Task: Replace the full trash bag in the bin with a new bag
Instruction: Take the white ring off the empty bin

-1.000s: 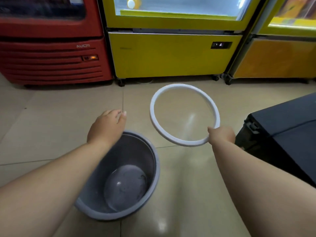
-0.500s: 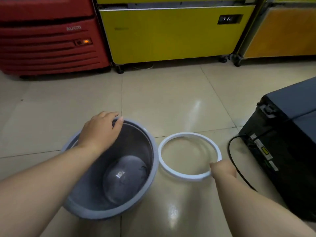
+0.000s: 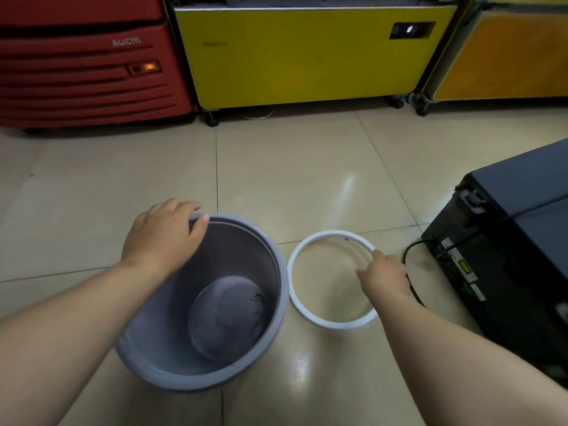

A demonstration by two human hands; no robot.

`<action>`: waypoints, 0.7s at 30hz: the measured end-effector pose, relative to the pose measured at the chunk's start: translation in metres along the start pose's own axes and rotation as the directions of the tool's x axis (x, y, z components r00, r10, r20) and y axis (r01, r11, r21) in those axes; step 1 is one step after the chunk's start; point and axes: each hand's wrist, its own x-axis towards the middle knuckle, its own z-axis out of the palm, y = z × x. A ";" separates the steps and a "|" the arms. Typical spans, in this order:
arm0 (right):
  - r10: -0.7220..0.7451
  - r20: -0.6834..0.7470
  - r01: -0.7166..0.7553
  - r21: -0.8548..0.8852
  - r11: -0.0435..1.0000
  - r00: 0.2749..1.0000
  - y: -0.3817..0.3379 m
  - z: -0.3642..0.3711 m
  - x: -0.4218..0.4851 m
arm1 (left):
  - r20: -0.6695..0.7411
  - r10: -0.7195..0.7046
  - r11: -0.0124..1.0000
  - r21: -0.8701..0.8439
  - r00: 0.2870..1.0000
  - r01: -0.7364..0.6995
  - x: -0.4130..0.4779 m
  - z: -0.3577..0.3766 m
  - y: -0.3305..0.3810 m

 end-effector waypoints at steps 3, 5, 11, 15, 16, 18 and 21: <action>-0.229 -0.056 0.220 -0.136 0.966 0.972 -0.036 -0.048 -0.030 | 0.023 -0.008 1.000 0.020 1.000 0.007 -0.005 -0.041 -0.004; -0.328 -0.056 0.314 -0.174 0.933 0.943 -0.064 -0.088 -0.058 | 0.028 -0.030 0.999 0.015 0.999 0.030 -0.011 -0.081 -0.005; -0.587 -0.030 0.565 -0.235 0.791 0.809 -0.164 -0.231 -0.157 | -0.027 -0.114 0.993 0.023 0.993 0.114 -0.034 -0.243 -0.013; -0.719 -0.040 0.693 -0.234 0.682 0.694 -0.232 -0.326 -0.234 | -0.093 -0.209 0.977 0.034 0.974 0.213 -0.052 -0.370 -0.029; -0.748 -0.033 0.723 -0.232 0.650 0.662 -0.249 -0.348 -0.255 | -0.115 -0.233 0.971 0.034 0.966 0.238 -0.058 -0.401 -0.035; -0.808 -0.019 0.784 -0.231 0.577 0.589 -0.285 -0.389 -0.298 | -0.175 -0.293 0.952 0.044 0.940 0.304 -0.073 -0.464 -0.047; -0.893 -0.024 0.865 -0.240 0.441 0.449 -0.338 -0.439 -0.366 | -0.255 -0.370 0.916 0.058 0.893 0.397 -0.106 -0.550 -0.068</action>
